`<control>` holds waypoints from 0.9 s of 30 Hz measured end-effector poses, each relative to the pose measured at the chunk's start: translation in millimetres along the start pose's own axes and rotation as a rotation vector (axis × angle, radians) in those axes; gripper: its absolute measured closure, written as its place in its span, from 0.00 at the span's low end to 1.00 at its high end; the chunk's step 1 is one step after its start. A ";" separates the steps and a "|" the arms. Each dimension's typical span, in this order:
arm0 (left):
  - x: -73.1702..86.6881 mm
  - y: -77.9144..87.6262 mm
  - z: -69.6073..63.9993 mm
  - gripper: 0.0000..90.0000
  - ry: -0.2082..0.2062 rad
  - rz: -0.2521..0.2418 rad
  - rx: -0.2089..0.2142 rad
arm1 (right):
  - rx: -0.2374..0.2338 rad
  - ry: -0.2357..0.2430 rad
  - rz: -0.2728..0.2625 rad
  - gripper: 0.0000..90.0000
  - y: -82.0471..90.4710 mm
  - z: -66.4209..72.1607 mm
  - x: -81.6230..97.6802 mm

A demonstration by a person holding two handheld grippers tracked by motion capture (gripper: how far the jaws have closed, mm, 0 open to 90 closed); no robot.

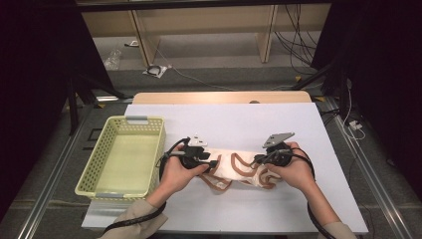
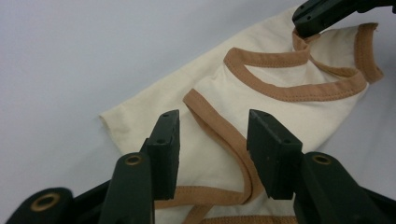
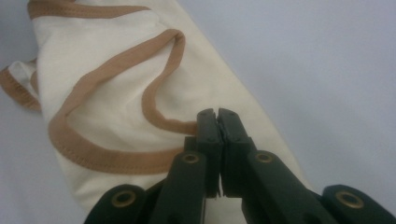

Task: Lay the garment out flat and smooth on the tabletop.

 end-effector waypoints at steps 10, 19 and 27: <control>-14.1 -20.5 -3.5 0.53 -0.013 0.038 -0.008 | 0.115 -0.178 -0.055 0.65 47.1 6.2 16.4; -11.8 -43.9 -5.3 0.57 -0.011 0.113 -0.018 | 0.063 -0.281 0.031 0.68 41.3 32.9 56.7; -4.1 -47.2 -10.2 0.79 -0.051 0.161 -0.013 | 0.039 -0.331 0.067 0.94 33.8 40.2 61.8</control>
Point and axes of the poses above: each handheld gripper's, and its own axes: y roughly backward along the jaws, x roughly out of its underside, z roughly to its left, the point moved 6 cm from there along -y, roughly forward along the jaws, and after that the axes turned 6 degrees about y, right-handed, at the moved point
